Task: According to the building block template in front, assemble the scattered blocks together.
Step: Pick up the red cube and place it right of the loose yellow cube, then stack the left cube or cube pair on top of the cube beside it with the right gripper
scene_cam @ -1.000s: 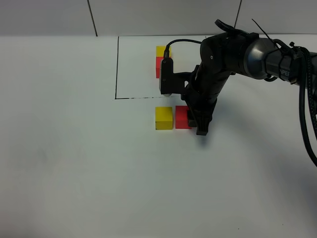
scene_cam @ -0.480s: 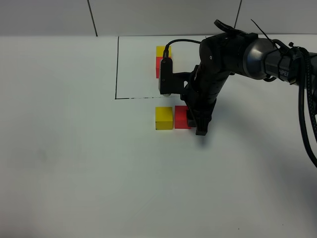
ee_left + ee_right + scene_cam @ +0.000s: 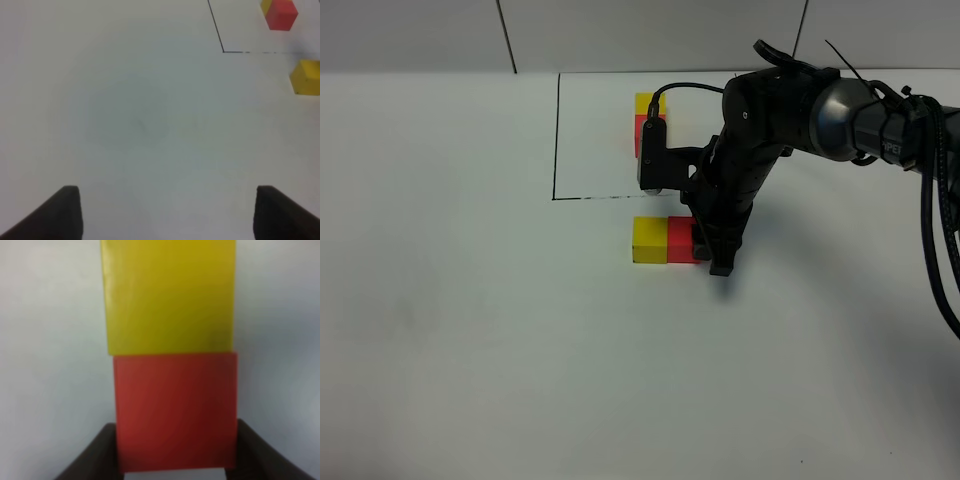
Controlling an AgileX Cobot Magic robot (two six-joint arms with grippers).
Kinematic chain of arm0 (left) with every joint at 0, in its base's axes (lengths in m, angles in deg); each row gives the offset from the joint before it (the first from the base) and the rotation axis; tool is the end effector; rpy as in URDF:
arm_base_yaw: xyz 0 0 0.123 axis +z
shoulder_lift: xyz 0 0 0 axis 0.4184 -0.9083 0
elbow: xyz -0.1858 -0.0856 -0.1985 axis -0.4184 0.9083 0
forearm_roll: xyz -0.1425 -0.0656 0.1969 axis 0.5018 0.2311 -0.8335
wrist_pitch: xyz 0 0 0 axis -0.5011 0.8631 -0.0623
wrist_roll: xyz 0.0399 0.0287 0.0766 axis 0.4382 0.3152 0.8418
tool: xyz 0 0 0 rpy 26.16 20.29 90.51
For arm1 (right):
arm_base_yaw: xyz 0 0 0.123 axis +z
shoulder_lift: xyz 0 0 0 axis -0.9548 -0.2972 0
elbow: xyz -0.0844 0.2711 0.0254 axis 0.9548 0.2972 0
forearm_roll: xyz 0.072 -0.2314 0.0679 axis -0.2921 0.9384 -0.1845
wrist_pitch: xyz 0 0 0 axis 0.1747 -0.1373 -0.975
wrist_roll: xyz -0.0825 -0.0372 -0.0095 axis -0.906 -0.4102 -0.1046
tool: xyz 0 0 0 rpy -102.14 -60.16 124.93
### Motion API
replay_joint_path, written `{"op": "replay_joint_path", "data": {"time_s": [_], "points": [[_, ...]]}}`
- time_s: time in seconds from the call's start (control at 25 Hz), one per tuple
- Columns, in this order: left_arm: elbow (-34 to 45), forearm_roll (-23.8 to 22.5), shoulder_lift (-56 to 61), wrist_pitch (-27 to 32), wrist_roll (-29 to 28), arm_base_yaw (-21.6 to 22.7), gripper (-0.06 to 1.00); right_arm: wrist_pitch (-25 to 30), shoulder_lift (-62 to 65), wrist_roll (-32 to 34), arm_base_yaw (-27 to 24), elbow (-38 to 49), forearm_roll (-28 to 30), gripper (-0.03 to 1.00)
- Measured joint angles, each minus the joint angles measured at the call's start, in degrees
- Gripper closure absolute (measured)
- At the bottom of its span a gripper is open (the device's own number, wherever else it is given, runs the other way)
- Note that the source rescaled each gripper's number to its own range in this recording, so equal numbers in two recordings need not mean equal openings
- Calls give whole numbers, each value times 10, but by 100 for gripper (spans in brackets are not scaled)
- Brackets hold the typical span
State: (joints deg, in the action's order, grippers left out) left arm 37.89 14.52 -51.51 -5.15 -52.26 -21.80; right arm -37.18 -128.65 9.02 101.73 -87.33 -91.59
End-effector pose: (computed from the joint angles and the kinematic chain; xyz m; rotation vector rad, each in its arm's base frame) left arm -0.0059 -0.0114 0.2784 0.0328 2.0275 -0.0869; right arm 0.3830 0.2241 0.1316 -1.9915 2.1076 0.0809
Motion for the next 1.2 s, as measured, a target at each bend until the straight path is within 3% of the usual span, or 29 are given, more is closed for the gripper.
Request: {"op": "replay_joint_path", "data": {"time_s": [0.44, 0.52, 0.68, 0.76, 1.0, 1.2], "points": [[0, 0, 0, 0, 0, 0, 44, -5, -5, -6, 0, -1, -2, 95], [0, 0, 0, 0, 0, 0, 44, -7, -7, -7, 0, 0, -4, 82], [0, 0, 0, 0, 0, 0, 44, -11, -6, -1, -4, 2, -4, 19], [0, 0, 0, 0, 0, 0, 44, -13, 11, 19, -7, 3, -4, 4], [0, 0, 0, 0, 0, 0, 44, -1, 126, 150, -46, 42, -11, -2], [0, 0, 0, 0, 0, 0, 44, -101, 263, 166, -101, 220, -35, -1]]}}
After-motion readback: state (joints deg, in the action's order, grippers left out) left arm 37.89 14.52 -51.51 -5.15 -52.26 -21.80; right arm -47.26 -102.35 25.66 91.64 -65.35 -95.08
